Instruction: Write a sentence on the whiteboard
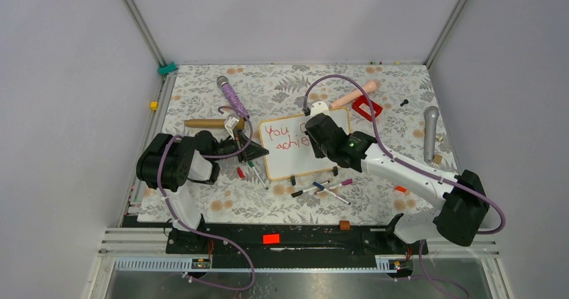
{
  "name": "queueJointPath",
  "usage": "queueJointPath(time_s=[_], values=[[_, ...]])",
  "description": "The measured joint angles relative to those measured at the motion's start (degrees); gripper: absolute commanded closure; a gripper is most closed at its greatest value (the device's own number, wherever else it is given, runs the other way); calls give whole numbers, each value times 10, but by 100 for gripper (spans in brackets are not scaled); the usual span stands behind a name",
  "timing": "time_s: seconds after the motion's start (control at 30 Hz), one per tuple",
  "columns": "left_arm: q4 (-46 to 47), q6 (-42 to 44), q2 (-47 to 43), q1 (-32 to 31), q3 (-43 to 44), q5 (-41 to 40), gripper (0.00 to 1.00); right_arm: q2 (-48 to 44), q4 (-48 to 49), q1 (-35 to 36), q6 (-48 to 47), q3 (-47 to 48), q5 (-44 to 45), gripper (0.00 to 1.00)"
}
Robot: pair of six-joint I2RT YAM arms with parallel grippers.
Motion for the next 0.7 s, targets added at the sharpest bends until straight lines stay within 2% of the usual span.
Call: queueJointPath(time_s=[0.7], values=[[0, 0, 0, 0, 0, 0, 100, 16, -1, -1, 7, 18, 0, 100]])
